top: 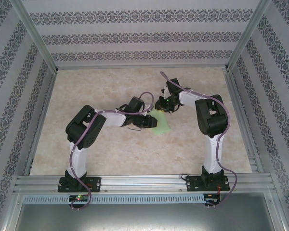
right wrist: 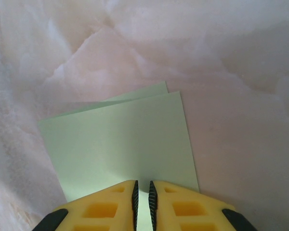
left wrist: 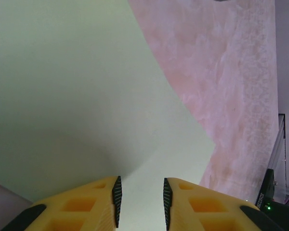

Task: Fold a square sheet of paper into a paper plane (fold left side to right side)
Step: First fold the square sheet of paper in half at the center of the table.

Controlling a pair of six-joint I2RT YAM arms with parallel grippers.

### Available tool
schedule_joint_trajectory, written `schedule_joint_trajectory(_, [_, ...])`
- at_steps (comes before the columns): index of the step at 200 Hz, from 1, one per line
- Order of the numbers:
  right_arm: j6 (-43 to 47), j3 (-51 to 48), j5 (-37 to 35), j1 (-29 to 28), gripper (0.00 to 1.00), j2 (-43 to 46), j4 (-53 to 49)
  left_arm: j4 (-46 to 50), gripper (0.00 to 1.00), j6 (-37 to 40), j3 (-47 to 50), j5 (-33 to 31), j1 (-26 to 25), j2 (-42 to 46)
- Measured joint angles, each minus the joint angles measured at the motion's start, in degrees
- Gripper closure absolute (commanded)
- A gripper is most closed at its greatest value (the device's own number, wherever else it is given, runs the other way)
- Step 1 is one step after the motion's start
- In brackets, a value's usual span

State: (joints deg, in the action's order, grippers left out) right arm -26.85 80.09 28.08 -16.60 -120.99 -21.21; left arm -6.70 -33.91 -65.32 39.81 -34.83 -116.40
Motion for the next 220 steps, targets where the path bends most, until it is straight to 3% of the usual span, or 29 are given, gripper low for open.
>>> schedule_joint_trajectory(92, [0.0,0.0,0.0,0.0,0.81,0.0,0.0,3.5,0.68,5.5,-0.1,-3.6,-2.8,1.3])
schedule_joint_trajectory(188, [0.0,0.0,0.0,0.0,0.81,0.0,0.0,5.1,0.67,5.4,3.3,-3.4,-6.9,3.9])
schedule_joint_trajectory(220, [-0.4,-0.3,0.0,0.0,0.81,0.2,0.5,3.6,0.62,4.3,5.6,-2.4,-6.9,5.5])
